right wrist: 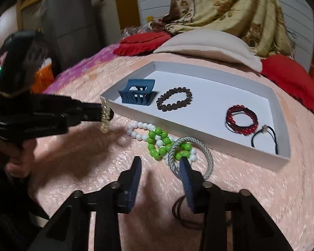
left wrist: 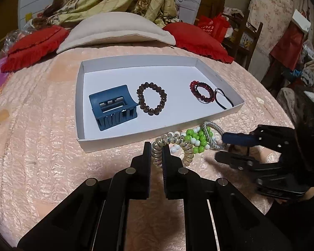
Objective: Organize jewelry
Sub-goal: 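Grasp the clear coil bracelet with the left tool while the right tool reaches for the grey braided bracelet, then grasp and lift the grey braided bracelet with the right tool while the left tool holds the coil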
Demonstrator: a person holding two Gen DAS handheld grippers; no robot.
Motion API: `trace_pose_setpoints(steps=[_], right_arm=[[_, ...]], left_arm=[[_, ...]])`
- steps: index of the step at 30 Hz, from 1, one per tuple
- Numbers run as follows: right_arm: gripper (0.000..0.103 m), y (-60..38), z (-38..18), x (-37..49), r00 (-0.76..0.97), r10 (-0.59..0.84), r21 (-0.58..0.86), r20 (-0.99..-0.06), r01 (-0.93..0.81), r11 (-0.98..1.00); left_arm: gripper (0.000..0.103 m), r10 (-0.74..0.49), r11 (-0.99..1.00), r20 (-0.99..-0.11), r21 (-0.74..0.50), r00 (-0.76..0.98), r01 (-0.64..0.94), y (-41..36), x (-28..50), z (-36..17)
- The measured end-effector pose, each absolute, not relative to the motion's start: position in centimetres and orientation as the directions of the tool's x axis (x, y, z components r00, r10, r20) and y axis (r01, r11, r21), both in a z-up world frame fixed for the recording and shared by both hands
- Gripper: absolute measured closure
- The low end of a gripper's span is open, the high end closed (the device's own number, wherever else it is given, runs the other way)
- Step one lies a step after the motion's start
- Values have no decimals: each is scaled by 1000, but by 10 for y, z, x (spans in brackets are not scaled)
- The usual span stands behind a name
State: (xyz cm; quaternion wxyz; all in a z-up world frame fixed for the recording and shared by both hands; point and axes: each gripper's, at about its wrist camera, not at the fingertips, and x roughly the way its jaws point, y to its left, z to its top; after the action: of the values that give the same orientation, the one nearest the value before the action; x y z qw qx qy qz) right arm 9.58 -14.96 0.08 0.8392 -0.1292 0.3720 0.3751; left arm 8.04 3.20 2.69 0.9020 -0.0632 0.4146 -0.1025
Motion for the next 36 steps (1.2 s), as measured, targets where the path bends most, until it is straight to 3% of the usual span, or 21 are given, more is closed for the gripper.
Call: trace_pose_setpoints(steps=[7, 9, 15, 26, 32, 34, 36], right_arm=[[84, -146, -11, 110, 448, 486, 36, -750, -707, 706], [96, -149, -9, 110, 435, 496, 57, -751, -707, 705], [97, -163, 0, 102, 449, 512, 83, -732, -687, 722], [98, -186, 38, 78, 431, 662, 274, -613, -670, 690], [98, -193, 44, 74, 492, 614, 229, -618, -634, 739], [96, -195, 39, 79, 503, 580, 218, -641, -605, 766], [86, -194, 35, 78, 501, 573, 207, -648, -609, 766]], left_arm=[[95, -252, 967, -730, -222, 635, 129, 38, 80, 28], [95, -251, 967, -732, -222, 634, 126, 39, 80, 27], [95, -234, 972, -744, -192, 626, 135, 31, 81, 26], [95, -152, 988, -763, -136, 628, 74, 23, 73, 27], [95, -131, 988, -769, -151, 626, 22, 27, 64, 28], [95, -133, 988, -769, -150, 625, 26, 24, 63, 29], [95, -135, 988, -767, -150, 627, 29, 22, 62, 29]])
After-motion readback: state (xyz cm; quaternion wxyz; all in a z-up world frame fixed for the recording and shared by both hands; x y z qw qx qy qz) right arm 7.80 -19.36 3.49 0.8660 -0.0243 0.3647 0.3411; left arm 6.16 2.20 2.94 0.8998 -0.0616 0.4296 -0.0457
